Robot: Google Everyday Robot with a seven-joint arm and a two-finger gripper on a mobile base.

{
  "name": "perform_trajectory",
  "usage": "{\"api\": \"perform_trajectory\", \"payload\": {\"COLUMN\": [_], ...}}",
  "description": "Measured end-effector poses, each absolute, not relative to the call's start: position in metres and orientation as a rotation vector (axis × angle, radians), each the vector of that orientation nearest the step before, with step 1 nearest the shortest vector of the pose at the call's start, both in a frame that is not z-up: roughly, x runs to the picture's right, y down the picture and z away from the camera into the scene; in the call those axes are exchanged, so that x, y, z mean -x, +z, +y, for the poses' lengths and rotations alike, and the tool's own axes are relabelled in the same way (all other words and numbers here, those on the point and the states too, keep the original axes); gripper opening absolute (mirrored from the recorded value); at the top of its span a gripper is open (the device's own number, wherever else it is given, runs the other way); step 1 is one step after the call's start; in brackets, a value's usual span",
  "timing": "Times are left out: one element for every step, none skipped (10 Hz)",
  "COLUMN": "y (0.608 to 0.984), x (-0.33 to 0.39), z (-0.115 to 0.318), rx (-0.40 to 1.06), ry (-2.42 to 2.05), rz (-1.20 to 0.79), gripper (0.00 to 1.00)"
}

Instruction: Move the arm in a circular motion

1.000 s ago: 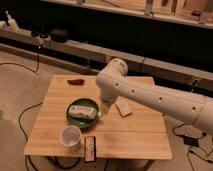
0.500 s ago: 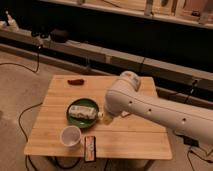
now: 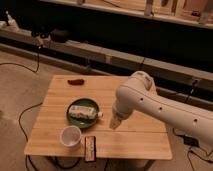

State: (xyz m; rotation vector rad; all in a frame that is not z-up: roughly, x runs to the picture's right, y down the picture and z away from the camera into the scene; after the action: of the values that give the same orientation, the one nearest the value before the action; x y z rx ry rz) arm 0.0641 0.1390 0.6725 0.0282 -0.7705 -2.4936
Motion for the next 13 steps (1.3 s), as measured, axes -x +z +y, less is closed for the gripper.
{"api": "perform_trajectory", "payload": {"y": [0.674, 0.677, 0.678, 0.677, 0.673, 0.672, 0.671, 0.670, 0.670, 0.670, 0.670, 0.672, 0.677], "x": [-0.064, -0.061, -0.060, -0.063, -0.073, -0.085, -0.094, -0.117, -0.131, -0.150, -0.167, -0.186, -0.205], "z": [0.142, 0.155, 0.172, 0.184, 0.202, 0.212, 0.215, 0.218, 0.219, 0.219, 0.218, 0.215, 0.209], "rx": [-0.026, -0.003, 0.024, 0.049, 0.104, 0.156, 0.188, 0.266, 0.306, 0.353, 0.382, 0.401, 0.403], "ry": [-2.478, -2.419, -2.359, -2.318, -2.250, -2.203, -2.185, -2.154, -2.139, -2.112, -2.087, -2.064, -2.047], "rz": [-0.787, -0.851, -0.912, -0.951, -1.005, -1.024, -1.023, -1.003, -0.984, -0.955, -0.926, -0.893, -0.857], "gripper": [0.62, 0.62, 0.62, 0.62, 0.62, 0.62, 0.62, 0.62, 0.62, 0.62, 0.62, 0.62, 0.62]}}
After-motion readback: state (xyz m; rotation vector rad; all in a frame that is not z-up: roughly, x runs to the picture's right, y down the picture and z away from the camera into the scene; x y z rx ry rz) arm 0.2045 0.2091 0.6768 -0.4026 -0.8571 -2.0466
